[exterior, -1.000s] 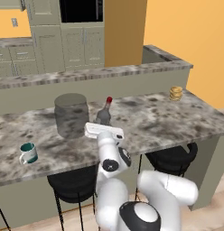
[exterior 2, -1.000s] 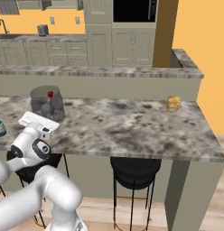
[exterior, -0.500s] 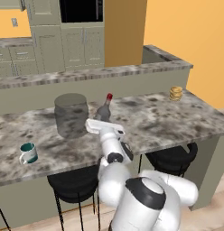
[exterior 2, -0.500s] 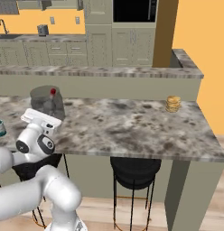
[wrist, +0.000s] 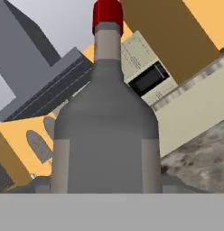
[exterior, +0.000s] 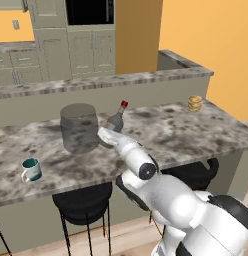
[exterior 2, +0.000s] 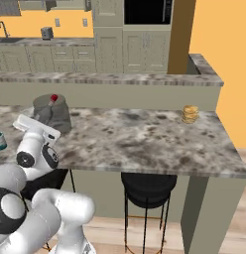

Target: Open the cabinet directly in front. Then move the liquor and the mug to the dining counter with the jar on it.

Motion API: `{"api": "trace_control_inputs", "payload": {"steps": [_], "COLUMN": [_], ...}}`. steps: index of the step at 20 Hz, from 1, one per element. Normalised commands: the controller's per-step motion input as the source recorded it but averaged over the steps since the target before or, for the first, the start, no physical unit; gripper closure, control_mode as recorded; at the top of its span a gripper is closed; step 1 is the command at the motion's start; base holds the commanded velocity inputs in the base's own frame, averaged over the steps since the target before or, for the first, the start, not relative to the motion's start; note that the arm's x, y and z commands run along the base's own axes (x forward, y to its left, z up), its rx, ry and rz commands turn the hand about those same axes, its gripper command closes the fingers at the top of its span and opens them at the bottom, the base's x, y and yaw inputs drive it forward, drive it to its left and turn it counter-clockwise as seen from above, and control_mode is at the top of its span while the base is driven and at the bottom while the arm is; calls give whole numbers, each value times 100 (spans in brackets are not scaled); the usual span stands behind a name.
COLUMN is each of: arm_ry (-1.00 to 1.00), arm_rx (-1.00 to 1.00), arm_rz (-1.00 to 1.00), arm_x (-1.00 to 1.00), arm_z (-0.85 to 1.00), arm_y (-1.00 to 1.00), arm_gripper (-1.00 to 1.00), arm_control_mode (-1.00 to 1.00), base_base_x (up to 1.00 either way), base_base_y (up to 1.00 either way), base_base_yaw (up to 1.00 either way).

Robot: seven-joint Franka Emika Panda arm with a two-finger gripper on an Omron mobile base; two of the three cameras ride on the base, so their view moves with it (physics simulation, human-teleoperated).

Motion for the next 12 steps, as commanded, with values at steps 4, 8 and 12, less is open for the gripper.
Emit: {"api": "trace_control_inputs", "payload": {"steps": [4,8,12], "arm_ry": [29,29,74], "arm_rx": [0,-1,-8], "arm_rz": [4,0,0], "arm_x": [-13,-3,-44], "arm_z": [37,13,23], "arm_y": [-4,-4,-18], "arm_gripper": [100,100,100], "arm_control_mode": [-100,-100,-100], "base_base_x": [0,0,0], "base_base_y": [0,0,0], "base_base_yaw": [0,0,0]}}
